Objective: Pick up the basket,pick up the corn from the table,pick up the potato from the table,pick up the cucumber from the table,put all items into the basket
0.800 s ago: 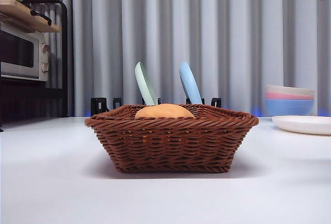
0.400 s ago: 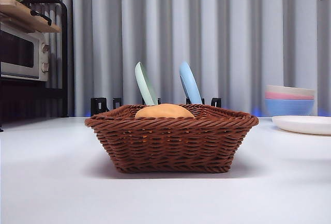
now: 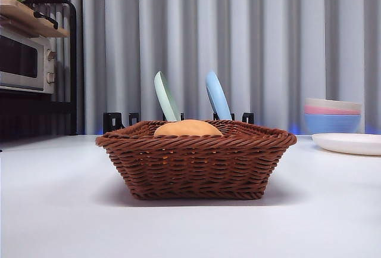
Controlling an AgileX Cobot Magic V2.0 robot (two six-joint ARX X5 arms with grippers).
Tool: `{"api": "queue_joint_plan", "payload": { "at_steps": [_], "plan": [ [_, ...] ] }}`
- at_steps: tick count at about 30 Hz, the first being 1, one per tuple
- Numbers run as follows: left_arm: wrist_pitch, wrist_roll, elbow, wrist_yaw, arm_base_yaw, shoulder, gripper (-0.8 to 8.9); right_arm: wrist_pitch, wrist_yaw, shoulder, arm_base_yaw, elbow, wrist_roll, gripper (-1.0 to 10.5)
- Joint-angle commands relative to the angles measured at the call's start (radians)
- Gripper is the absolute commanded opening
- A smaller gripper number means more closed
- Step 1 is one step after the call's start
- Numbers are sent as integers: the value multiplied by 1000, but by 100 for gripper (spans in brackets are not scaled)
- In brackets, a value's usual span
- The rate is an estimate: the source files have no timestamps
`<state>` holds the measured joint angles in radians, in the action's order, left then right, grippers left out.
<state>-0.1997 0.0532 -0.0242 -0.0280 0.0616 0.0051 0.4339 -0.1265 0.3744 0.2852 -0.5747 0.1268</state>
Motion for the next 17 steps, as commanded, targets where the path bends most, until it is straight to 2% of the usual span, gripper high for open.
{"api": "queue_joint_plan", "payload": {
  "at_steps": [1,4,9,14,17],
  "plan": [
    [-4,6,12,0,-3,-2,-3,-103,-31,-86,-52,117,73,2],
    [-4,6,12,1,-3,-2,-3,-167,-32,-187,-98,227,70,2],
    [-4,6,12,0,-3,-2,-3,-185,-24,-279,-150,363,-38,2],
    [-4,6,12,0,-3,-2,-3,-229,-31,-315,-160,448,-89,2],
    [-4,6,12,1,-3,-2,-3,-235,-32,-328,-161,467,-93,2]
  ]
}}
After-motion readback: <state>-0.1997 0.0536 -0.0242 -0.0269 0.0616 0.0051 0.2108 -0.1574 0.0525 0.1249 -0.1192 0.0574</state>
